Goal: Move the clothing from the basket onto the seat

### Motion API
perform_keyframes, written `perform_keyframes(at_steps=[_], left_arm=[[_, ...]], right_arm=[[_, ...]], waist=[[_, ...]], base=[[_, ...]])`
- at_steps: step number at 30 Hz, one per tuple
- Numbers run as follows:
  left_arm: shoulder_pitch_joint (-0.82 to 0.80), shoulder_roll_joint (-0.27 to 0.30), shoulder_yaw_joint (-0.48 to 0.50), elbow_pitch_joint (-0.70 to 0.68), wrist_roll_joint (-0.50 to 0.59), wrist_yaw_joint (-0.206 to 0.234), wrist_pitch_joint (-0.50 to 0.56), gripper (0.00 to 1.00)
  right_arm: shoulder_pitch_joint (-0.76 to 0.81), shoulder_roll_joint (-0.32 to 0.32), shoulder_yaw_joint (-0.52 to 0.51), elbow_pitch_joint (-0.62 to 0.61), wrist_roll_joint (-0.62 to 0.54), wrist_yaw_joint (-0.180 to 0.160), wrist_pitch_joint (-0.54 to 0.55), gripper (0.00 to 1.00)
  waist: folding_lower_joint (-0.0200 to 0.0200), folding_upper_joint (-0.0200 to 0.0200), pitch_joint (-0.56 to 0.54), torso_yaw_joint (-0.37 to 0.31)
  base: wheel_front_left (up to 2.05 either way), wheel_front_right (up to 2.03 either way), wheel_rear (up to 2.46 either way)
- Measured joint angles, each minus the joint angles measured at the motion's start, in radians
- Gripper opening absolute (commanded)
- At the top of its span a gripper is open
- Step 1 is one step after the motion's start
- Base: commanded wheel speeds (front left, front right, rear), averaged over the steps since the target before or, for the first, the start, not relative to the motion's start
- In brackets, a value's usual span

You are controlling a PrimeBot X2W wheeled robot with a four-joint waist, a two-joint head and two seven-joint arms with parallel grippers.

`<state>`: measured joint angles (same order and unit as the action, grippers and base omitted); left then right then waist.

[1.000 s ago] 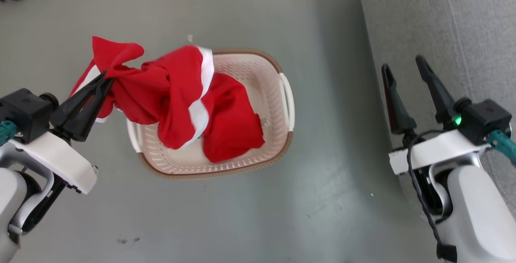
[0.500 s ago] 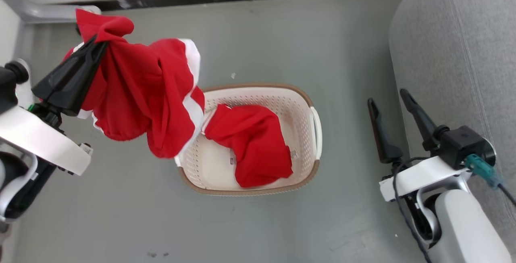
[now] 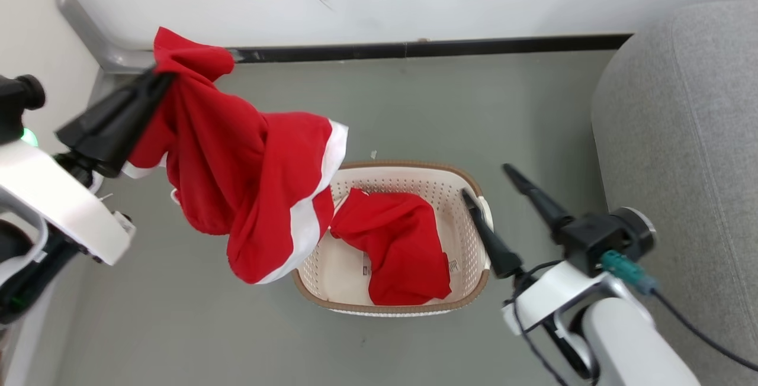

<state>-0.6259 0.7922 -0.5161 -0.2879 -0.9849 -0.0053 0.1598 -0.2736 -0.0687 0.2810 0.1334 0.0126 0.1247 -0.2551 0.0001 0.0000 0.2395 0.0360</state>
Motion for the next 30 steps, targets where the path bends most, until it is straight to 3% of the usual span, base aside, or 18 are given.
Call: perform_keyframes(at_steps=[15,20,30], left_arm=[[0.002,-0.030,-0.058,-0.081,-0.153,-0.025,0.129,0.00],[0.001,-0.036,-0.078,-0.132,-0.197,-0.033,0.170,0.00],[-0.032,-0.031,-0.071,-0.216,-0.231,-0.032,0.219,0.00]], right_arm=[[-0.187,-0.007,0.371,-0.023,0.073,0.000,0.000,1.00],[-0.249,-0.012,0.442,0.005,0.092,0.000,0.000,1.00],[-0.289,-0.032,0.479,0.059,0.170,0.000,0.000,1.00]], waist=[[-0.0001,0.0000,-0.076,0.036],[-0.0001,0.0000,-0.077,0.044],[-0.0001,0.0000,-0.065,0.050]], base=[[0.00,0.00,0.00],[0.00,0.00,0.00],[0.00,0.00,0.00]])
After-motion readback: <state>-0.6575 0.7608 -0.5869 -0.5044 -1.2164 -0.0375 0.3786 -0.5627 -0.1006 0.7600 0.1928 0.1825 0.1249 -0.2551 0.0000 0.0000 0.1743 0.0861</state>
